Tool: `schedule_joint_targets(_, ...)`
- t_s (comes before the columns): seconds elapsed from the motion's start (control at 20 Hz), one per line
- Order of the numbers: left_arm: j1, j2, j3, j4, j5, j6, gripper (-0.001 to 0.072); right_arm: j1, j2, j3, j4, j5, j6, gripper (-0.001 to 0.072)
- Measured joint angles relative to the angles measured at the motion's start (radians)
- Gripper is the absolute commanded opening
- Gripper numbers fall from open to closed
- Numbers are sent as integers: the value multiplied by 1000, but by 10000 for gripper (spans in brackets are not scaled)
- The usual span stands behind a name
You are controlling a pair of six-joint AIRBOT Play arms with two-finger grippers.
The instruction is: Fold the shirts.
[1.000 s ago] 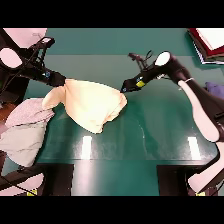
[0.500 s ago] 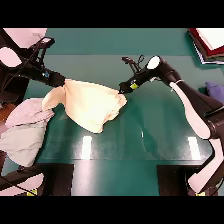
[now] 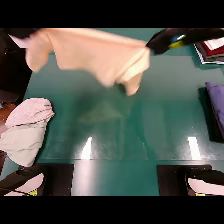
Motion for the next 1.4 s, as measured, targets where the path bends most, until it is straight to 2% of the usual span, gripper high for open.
schedule_joint_targets(0.25, 0, 83, 144, -119, -16, 0, 23, -7, 227, -3, -67, 31, 27, 10)
schedule_joint_targets(0.5, 0, 96, 82, -150, -18, 0, 23, -9, 327, -127, -88, 51, 99, 10)
schedule_joint_targets(0.8, 1, -53, -214, -141, -50, 33, 24, 31, 196, -371, -95, 108, 183, 12)
schedule_joint_targets(1.0, 2, -252, -379, -140, -19, 77, 25, 77, 47, -529, -95, 9, 196, 12)
schedule_joint_targets(1.05, 2, -306, -401, -138, -1, 82, 181, 82, 9, -553, -92, -31, 198, 13)
schedule_joint_targets(1.1, 2, -351, -416, -134, 21, 84, 506, 84, -24, -567, -92, -62, 200, 13)
schedule_joint_targets(1.15, 2, -384, -426, -135, 45, 82, 644, 82, -56, -572, -89, -94, 205, 13)
schedule_joint_targets(1.2, 2, -410, -433, -133, 71, 74, 642, 78, -83, -571, -87, -116, 208, 16)
schedule_joint_targets(1.25, 2, -430, -436, -121, 92, 68, 642, 71, -109, -561, -87, -134, 211, 77)
schedule_joint_targets(1.3, 2, -442, -431, -112, 111, 58, 642, 64, -130, -546, -87, -148, 215, 348)
schedule_joint_targets(1.35, 6, -452, -419, -98, 120, 46, 642, 55, -145, -529, -86, -154, 215, 452)
schedule_joint_targets(1.4, 14, -458, -399, -85, 117, 33, 642, 42, -158, -508, -87, -158, 215, 452)
